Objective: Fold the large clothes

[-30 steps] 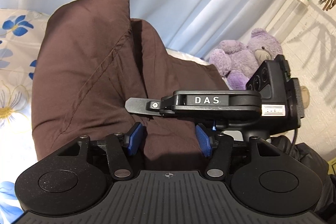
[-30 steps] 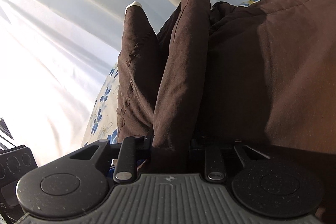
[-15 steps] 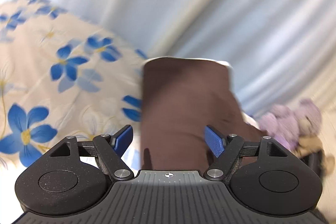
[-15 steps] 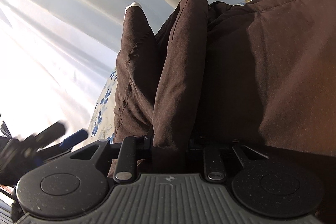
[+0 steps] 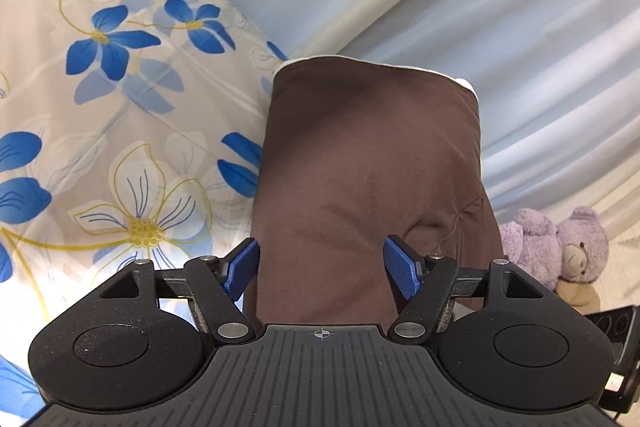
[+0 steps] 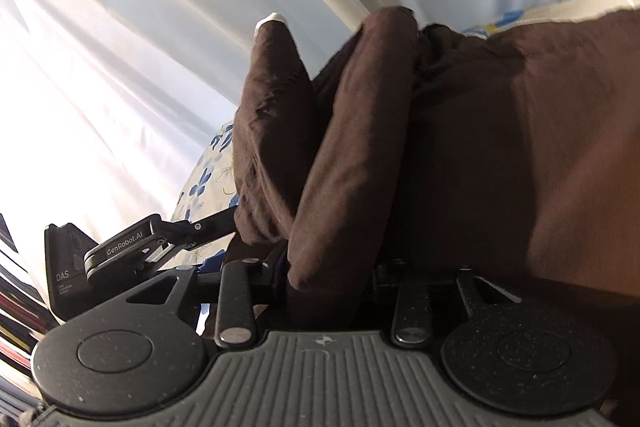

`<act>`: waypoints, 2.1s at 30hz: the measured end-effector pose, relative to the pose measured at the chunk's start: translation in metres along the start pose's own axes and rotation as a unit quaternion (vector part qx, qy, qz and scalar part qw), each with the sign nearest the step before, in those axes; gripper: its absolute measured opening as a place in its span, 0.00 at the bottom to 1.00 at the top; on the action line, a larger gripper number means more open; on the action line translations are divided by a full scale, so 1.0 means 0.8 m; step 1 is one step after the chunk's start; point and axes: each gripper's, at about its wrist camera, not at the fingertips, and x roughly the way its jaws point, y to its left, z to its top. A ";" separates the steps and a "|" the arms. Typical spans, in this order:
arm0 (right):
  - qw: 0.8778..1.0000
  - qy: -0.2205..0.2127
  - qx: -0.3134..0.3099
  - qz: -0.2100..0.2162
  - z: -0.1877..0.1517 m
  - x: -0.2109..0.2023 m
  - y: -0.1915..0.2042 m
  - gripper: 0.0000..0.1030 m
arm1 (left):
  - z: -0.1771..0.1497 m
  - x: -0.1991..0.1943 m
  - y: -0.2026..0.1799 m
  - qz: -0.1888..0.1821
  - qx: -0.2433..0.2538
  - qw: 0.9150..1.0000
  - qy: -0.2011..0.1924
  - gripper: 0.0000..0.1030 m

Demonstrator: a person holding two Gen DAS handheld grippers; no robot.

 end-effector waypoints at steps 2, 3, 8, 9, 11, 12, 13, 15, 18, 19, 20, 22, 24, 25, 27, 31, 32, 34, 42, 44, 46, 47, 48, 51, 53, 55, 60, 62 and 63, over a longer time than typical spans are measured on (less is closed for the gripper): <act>1.000 0.003 -0.006 -0.004 0.003 0.008 0.004 0.39 | -0.001 0.002 -0.001 0.004 0.005 1.000 0.000 0.72; 1.000 0.006 -0.007 -0.005 0.005 0.013 0.005 0.39 | -0.001 0.001 -0.001 0.004 0.007 1.000 0.001 0.72; 1.000 -0.006 -0.012 0.007 0.013 0.013 0.024 0.15 | 0.000 -0.012 -0.005 -0.009 0.006 1.000 -0.008 0.72; 1.000 -0.012 -0.022 0.013 0.014 0.005 0.032 0.14 | 0.001 -0.018 -0.008 -0.014 0.003 1.000 -0.013 0.71; 0.999 -0.022 -0.024 0.040 0.019 -0.009 0.047 0.12 | 0.004 -0.032 -0.019 -0.027 0.008 0.999 -0.025 0.68; 0.998 -0.029 -0.031 0.048 0.022 -0.018 0.055 0.12 | 0.007 -0.039 -0.027 -0.032 0.015 0.999 -0.031 0.68; 0.997 -0.034 -0.038 0.054 0.024 -0.025 0.063 0.12 | 0.009 -0.045 -0.038 -0.042 0.025 0.998 -0.039 0.60; 0.996 -0.047 -0.043 0.068 0.027 -0.040 0.074 0.12 | 0.013 -0.052 -0.059 -0.048 0.041 0.997 -0.043 0.55; 0.994 -0.066 -0.039 0.083 0.031 -0.063 0.076 0.12 | 0.014 -0.050 -0.084 -0.062 0.051 0.996 -0.044 0.55; 0.993 -0.073 -0.031 0.085 0.033 -0.071 0.074 0.12 | 0.014 -0.049 -0.092 -0.068 0.054 0.995 -0.042 0.55; 0.993 -0.079 -0.025 0.090 0.035 -0.080 0.070 0.12 | 0.014 -0.048 -0.101 -0.073 0.061 0.995 -0.042 0.55; 0.991 -0.096 -0.025 0.091 0.037 -0.099 0.065 0.12 | 0.013 -0.044 -0.122 -0.085 0.075 0.993 -0.040 0.55; 0.989 -0.114 -0.027 0.092 0.038 -0.118 0.061 0.12 | 0.010 -0.037 -0.145 -0.100 0.094 0.990 -0.037 0.55; 0.988 -0.125 -0.032 0.088 0.038 -0.130 0.058 0.12 | 0.008 -0.032 -0.154 -0.107 0.101 0.988 -0.036 0.55; 0.986 -0.142 -0.031 0.083 0.039 -0.149 0.049 0.12 | 0.000 -0.016 -0.174 -0.118 0.114 0.986 -0.026 0.55; 0.984 -0.167 -0.037 0.044 0.031 -0.186 0.015 0.12 | -0.026 0.028 -0.216 -0.125 0.166 0.978 -0.012 0.57; 0.984 -0.172 -0.042 0.028 0.028 -0.193 0.007 0.12 | -0.035 0.041 -0.226 -0.122 0.181 0.976 -0.007 0.57; 0.984 -0.173 -0.047 -0.005 0.022 -0.203 -0.017 0.12 | -0.058 0.070 -0.243 -0.123 0.210 0.970 0.006 0.70; 0.980 -0.118 0.016 -0.162 -0.019 -0.198 -0.129 0.31 | -0.163 0.134 -0.287 -0.098 0.374 0.922 0.019 0.98; 0.974 -0.140 0.041 -0.176 -0.030 -0.217 -0.137 0.35 | -0.163 0.134 -0.285 -0.102 0.372 0.922 0.017 0.98; 0.964 -0.175 0.051 -0.192 -0.032 -0.239 -0.125 0.36 | -0.156 0.130 -0.282 -0.116 0.356 0.927 0.017 0.98; 0.962 -0.195 0.047 -0.188 -0.026 -0.255 -0.117 0.36 | -0.155 0.129 -0.279 -0.122 0.353 0.928 0.015 0.98; 0.961 -0.207 0.042 -0.176 -0.020 -0.259 -0.112 0.36 | -0.155 0.129 -0.281 -0.124 0.353 0.927 0.013 0.98; 0.970 -0.191 0.030 -0.150 0.008 -0.233 -0.098 0.36 | -0.154 0.127 -0.281 -0.127 0.354 0.926 0.011 0.98; 0.976 -0.162 0.023 -0.145 0.015 -0.196 -0.102 0.36 | -0.153 0.122 -0.278 -0.133 0.353 0.926 0.009 0.98; 0.980 -0.135 0.037 -0.144 0.016 -0.172 -0.119 0.35 | -0.149 0.117 -0.274 -0.131 0.350 0.927 0.010 0.97; 0.981 -0.122 0.034 -0.144 0.003 -0.153 -0.139 0.26 | -0.124 0.074 -0.250 -0.128 0.296 0.946 -0.006 0.96; 0.978 -0.120 0.033 -0.167 0.002 -0.151 -0.139 0.11 | -0.108 0.060 -0.226 -0.103 0.255 0.961 -0.039 0.96; 0.977 -0.118 0.037 -0.174 0.000 -0.148 -0.142 0.08 | -0.100 0.058 -0.215 -0.084 0.239 0.966 -0.054 0.96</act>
